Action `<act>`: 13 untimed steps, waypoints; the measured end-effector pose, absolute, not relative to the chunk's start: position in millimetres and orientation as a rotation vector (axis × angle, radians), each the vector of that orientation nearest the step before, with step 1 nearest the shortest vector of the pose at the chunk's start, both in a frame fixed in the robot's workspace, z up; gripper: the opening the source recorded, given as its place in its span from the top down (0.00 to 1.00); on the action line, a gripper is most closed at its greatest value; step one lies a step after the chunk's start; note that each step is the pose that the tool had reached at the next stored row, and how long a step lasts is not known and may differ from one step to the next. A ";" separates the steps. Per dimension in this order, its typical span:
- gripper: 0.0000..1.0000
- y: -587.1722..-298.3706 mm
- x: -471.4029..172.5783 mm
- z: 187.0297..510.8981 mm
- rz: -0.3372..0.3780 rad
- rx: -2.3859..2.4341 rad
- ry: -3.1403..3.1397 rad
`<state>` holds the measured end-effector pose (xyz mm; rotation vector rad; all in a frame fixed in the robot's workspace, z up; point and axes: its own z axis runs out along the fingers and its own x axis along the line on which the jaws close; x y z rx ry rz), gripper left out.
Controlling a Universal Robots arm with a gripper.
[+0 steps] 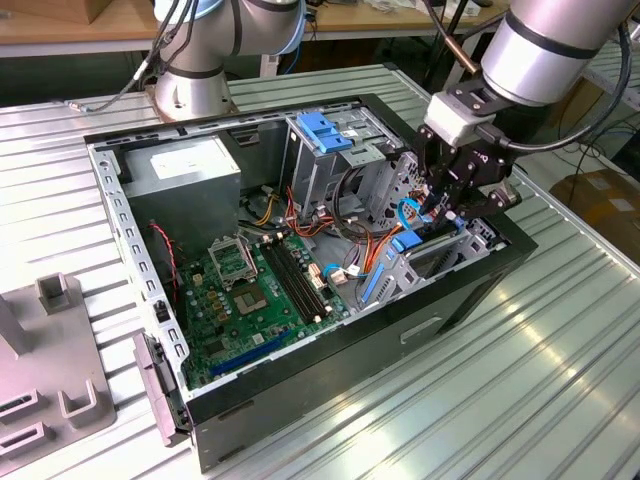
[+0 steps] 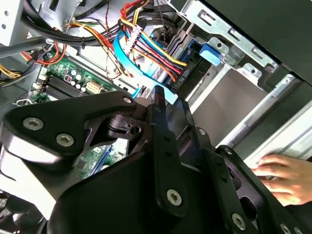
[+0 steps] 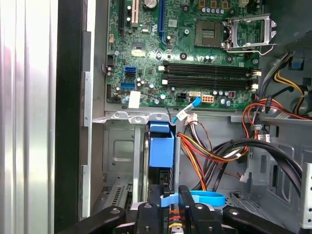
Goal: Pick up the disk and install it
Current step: 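Insert the second disk wire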
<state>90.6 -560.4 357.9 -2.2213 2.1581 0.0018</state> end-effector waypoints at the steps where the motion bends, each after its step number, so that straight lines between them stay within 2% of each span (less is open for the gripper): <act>1: 0.70 -560.4 90.6 358.2 0.002 -2.221 2.158; 4: 0.72 -560.4 90.6 358.2 0.002 -2.221 2.158; 7: 0.90 -560.4 90.6 358.3 0.002 -2.221 2.158; 13: 0.90 -560.4 90.6 358.4 0.002 -2.221 2.158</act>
